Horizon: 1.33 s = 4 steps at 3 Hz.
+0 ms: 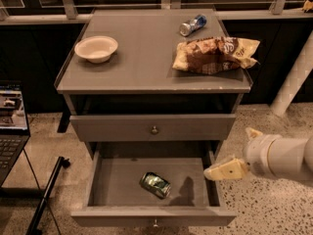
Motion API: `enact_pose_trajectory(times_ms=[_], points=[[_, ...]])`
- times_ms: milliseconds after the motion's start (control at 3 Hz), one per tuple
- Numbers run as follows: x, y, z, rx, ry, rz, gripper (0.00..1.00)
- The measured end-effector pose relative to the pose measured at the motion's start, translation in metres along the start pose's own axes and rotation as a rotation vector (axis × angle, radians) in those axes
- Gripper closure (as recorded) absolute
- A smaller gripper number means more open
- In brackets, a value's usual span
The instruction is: Pick green can from middle drawer and place on counter
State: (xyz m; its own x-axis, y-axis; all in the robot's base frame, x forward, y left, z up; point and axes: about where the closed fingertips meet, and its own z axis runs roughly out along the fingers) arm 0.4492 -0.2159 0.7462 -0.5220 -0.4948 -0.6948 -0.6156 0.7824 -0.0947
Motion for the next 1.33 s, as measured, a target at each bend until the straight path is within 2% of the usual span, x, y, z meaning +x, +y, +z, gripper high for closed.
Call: enact_pose_trajectory(times_ms=[333,667,1000,1333], points=[[0.013,0.018,0.035,-0.063,-0.111,0.066,0.00],[0.029,0.032,0.063,-0.103,-0.137,0.100,0.00],[0.043,0.043,0.083,-0.125,-0.087,0.100,0.00],[0.040,0.046,0.087,-0.134,-0.083,0.097,0.00]])
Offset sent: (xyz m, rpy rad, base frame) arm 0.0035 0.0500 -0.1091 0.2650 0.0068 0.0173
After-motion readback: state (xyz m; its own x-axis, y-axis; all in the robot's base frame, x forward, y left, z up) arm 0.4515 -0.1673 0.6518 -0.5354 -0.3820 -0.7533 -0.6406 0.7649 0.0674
